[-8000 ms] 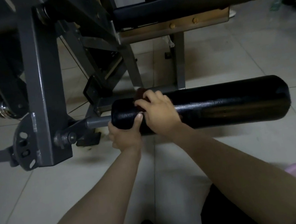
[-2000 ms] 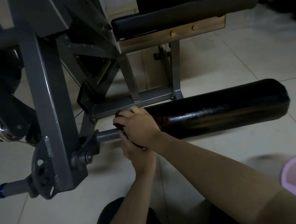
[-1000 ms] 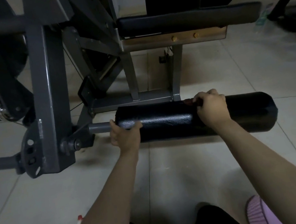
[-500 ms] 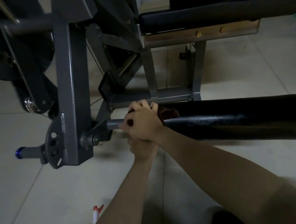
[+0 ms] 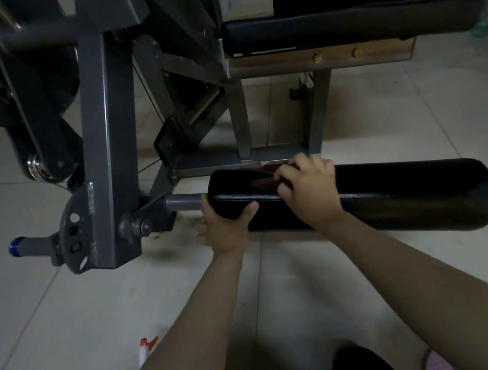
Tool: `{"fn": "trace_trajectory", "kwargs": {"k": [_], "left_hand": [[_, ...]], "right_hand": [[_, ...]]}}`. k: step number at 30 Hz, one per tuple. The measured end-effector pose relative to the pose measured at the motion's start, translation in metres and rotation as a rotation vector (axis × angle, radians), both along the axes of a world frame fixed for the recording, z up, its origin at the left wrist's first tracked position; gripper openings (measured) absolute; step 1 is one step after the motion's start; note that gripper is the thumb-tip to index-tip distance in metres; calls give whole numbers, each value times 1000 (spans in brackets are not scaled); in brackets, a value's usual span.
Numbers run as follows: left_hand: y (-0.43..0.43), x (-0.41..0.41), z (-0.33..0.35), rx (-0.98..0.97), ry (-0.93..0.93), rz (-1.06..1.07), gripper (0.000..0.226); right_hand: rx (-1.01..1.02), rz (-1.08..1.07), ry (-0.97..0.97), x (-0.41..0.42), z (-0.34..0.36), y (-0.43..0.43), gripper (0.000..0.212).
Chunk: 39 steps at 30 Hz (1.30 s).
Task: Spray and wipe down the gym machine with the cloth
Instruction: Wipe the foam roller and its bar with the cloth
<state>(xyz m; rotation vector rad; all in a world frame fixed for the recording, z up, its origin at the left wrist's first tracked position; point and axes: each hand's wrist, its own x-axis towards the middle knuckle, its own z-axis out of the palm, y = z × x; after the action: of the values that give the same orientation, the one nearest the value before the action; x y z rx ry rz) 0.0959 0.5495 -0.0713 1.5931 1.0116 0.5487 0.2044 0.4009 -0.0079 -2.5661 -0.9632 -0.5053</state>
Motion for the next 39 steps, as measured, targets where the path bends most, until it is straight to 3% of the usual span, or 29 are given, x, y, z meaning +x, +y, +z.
{"fn": "trace_trajectory", "kwargs": {"k": [4,8,14,20,22,25,28,31,39], "left_hand": [[2,2,8,-9,-14,-30,134],[4,3,2,-38,-12,-15,128],[-7,0,13,17,5,-20,127],[-34,-5,24,142,172,-71,139],[-35,-9,22,159,242,-76,120],[-34,-8,20,253,309,-12,92],[-37,2,21,379,267,28,99],[-42,11,25,368,222,45,104],[-45,39,36,425,187,67,81]], "right_hand": [[6,-249,-27,7,-3,-39,21],[6,-299,45,-3,-2,-52,21],[168,-67,194,-2,10,-23,17],[193,260,233,-33,25,69,31],[103,266,199,-47,21,95,34],[130,233,197,-45,13,103,28],[146,247,190,-27,8,85,23],[215,154,184,-7,3,56,19],[241,-137,206,56,-2,-68,11]]}}
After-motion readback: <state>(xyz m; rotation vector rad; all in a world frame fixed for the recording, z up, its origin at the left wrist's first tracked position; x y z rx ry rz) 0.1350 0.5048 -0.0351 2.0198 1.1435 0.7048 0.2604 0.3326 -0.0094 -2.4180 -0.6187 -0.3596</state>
